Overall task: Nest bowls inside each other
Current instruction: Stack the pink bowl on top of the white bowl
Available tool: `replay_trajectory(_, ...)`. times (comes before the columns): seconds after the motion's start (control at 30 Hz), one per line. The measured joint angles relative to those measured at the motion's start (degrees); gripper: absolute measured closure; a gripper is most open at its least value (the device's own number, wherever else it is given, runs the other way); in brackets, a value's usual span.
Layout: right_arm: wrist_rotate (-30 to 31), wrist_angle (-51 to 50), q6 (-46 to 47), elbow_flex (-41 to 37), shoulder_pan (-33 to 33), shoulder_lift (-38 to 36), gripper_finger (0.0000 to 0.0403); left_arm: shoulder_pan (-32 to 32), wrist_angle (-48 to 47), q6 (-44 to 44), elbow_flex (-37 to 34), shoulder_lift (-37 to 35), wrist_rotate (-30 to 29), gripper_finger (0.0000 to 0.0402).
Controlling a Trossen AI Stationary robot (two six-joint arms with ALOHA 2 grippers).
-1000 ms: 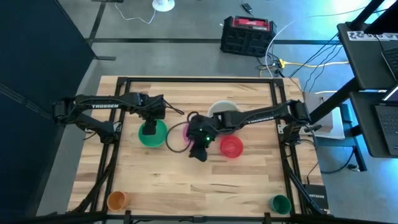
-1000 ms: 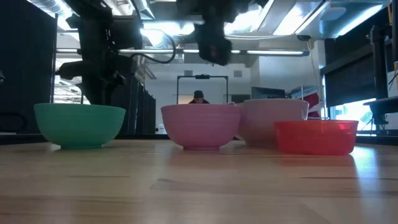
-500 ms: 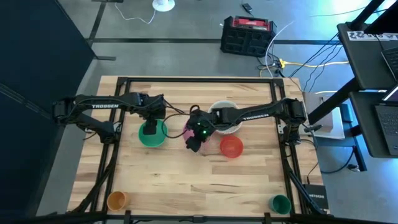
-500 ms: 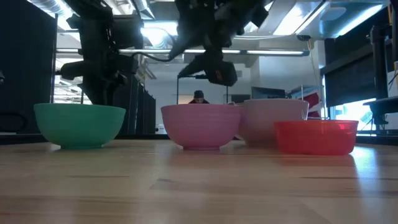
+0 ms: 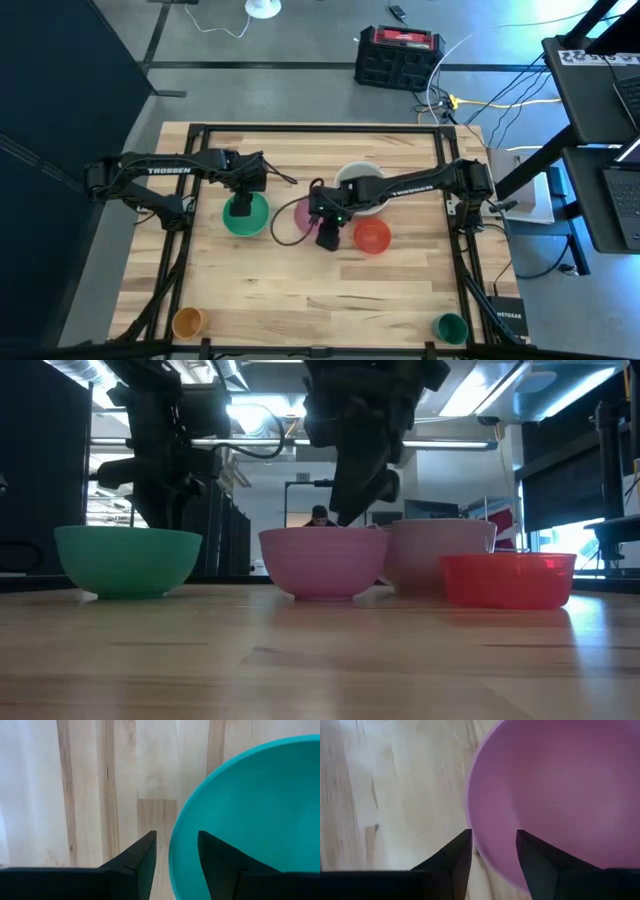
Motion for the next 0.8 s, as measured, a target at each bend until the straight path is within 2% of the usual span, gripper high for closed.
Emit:
replay_trajectory(0.5,0.37,-1.81,-6.82,1.22,1.41,0.26,0.0264,0.00,1.02,-0.01,0.00,0.00,-0.02,0.0275)
replay_trajectory(0.8,-2.42,-4.52,-9.82,6.53,3.59,7.89,0.0264,-0.02,0.64,-0.44,0.02,0.00,-0.02,0.0275)
